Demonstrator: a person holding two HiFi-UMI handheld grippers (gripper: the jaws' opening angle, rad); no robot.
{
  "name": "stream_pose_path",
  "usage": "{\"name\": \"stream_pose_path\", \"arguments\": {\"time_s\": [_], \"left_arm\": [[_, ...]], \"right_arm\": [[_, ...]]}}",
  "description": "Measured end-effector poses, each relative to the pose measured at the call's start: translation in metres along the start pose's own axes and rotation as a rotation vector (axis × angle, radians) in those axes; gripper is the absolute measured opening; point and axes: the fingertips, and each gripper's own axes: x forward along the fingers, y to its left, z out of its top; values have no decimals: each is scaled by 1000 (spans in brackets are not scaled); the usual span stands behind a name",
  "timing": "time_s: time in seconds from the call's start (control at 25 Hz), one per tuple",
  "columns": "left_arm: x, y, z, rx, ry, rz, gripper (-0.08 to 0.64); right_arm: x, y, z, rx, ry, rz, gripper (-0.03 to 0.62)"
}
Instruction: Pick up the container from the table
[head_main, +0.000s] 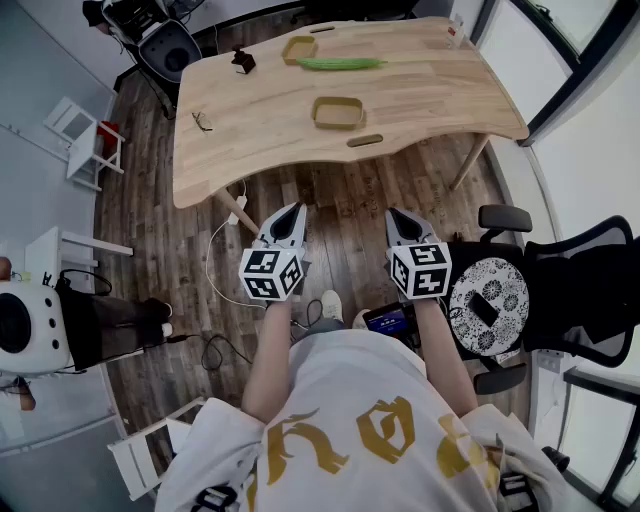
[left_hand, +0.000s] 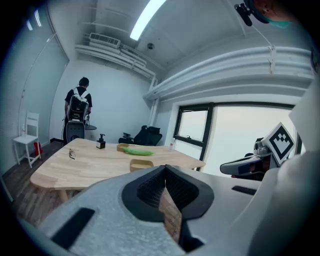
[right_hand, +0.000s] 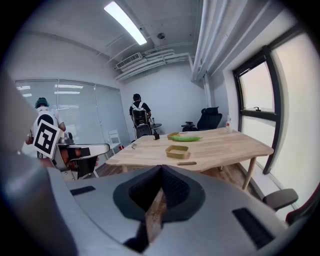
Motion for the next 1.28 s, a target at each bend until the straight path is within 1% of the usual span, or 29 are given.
{"name": "stream_pose_path", "arguments": {"time_s": [0.16,0.32,0.48,0.56,0.64,0.76,0.88,1.04,1.16,1.28], "left_arm": [[1,1,-4,-6,0,3,11],[14,6,-4,-14,3,5,11],[37,18,-2,-19,15,0,11],[56,30,-4,-16,42,0,11],[79,47,-6,-18,65,5,11],[124,77,-2,-18,77,3,11],[182,113,12,-3,87,-16,11],[257,160,29,18,131,-55,11],[304,189,36,32,172,-80,11],[344,208,49,39,174,-95,11]], "right_arm": [[1,-3,-4,-9,9,-8,11],[12,-12,-5,-19,25,-21,11],[33,-26,1,40,12,-22,12],[52,-35,4,38,17,-40,12],[78,-43,7,39,26,-50,12],[123,-61,14,54,36,-72,12],[183,-89,29,74,50,-111,12],[262,-118,55,91,88,-154,12],[307,-134,65,80,134,-182,12],[337,-153,78,81,153,-209,12]]}}
